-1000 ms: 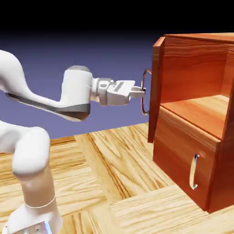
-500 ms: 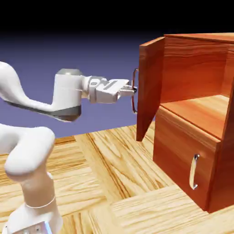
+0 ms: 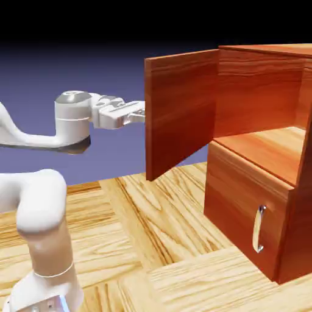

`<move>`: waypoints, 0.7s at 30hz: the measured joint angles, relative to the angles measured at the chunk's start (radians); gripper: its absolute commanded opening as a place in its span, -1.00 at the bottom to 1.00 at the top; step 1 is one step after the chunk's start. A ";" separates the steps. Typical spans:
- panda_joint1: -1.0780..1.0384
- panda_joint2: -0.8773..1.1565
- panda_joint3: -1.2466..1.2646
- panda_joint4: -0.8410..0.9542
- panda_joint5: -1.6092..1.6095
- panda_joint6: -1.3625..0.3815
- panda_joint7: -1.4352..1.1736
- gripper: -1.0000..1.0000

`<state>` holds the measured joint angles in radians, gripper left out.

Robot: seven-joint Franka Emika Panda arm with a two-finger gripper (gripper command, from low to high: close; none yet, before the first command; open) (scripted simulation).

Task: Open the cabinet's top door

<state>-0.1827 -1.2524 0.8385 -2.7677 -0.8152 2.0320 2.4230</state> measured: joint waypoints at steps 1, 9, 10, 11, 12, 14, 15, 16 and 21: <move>-0.007 0.009 0.031 0.026 0.028 -0.043 -0.003 -1.00; -0.164 0.075 0.268 0.296 0.214 -0.379 -0.022 -1.00; -0.191 0.080 0.293 0.332 0.231 -0.416 -0.025 -1.00; -0.218 0.084 0.317 0.369 0.246 -0.451 -0.029 -1.00; -0.247 0.087 0.340 0.405 0.261 -0.486 -0.032 -1.00; -0.304 0.090 0.383 0.477 0.287 -0.552 -0.040 -1.00; -0.333 0.091 0.403 0.513 0.299 -0.584 -0.045 -1.00; -0.362 0.090 0.423 0.550 0.311 -0.615 -0.050 -1.00; -0.510 0.079 0.506 0.731 0.358 -0.763 -0.078 -1.00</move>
<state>-0.6925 -1.1735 1.3440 -2.0369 -0.4574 1.2693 2.3450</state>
